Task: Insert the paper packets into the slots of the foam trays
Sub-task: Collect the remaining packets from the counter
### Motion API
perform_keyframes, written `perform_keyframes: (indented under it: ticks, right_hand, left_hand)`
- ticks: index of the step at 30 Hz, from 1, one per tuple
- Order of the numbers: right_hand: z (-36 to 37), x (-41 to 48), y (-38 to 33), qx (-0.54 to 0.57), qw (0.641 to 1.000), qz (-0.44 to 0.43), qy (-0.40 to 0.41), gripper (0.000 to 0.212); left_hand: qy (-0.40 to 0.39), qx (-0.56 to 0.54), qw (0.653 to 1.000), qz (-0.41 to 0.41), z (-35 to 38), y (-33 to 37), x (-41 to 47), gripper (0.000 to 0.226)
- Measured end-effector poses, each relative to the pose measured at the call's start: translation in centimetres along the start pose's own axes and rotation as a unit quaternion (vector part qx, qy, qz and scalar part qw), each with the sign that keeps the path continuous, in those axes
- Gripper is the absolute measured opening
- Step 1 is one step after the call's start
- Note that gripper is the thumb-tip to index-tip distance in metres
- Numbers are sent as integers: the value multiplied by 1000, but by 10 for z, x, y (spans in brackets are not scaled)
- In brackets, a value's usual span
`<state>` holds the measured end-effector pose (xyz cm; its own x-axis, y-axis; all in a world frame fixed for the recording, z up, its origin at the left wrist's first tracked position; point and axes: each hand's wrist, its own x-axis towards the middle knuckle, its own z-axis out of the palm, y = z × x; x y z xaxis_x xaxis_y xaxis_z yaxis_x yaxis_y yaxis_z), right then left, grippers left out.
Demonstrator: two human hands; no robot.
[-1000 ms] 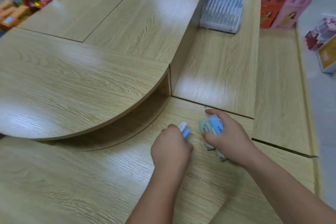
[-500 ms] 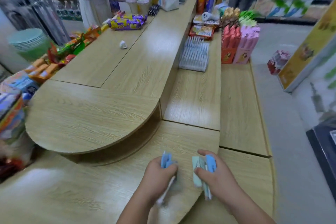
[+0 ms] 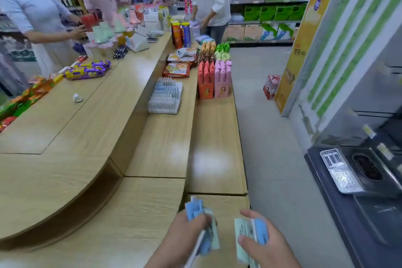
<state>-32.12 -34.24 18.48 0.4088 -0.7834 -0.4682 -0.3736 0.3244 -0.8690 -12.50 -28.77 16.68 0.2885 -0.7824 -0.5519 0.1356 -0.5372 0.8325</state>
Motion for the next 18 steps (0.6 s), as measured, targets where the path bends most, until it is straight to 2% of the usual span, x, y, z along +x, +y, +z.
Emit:
perform_keyframes:
  ticks: [5, 9, 15, 18]
  right_hand:
    - [-125, 33, -8, 27, 998, -41, 40, 47]
    - [-197, 75, -18, 56, 995, -60, 58, 42]
    - [-251, 157, -37, 119, 990, -47, 57, 40]
    - [-269, 211, -55, 121, 991, -40, 30, 49]
  left_hand:
    - [3, -79, 997, -20, 103, 52, 48, 31]
    - [3, -102, 995, -1, 159, 85, 83, 15]
    - [42, -117, 992, -9, 200, 128, 149, 20]
    - [53, -111, 992, -8, 206, 152, 197, 24]
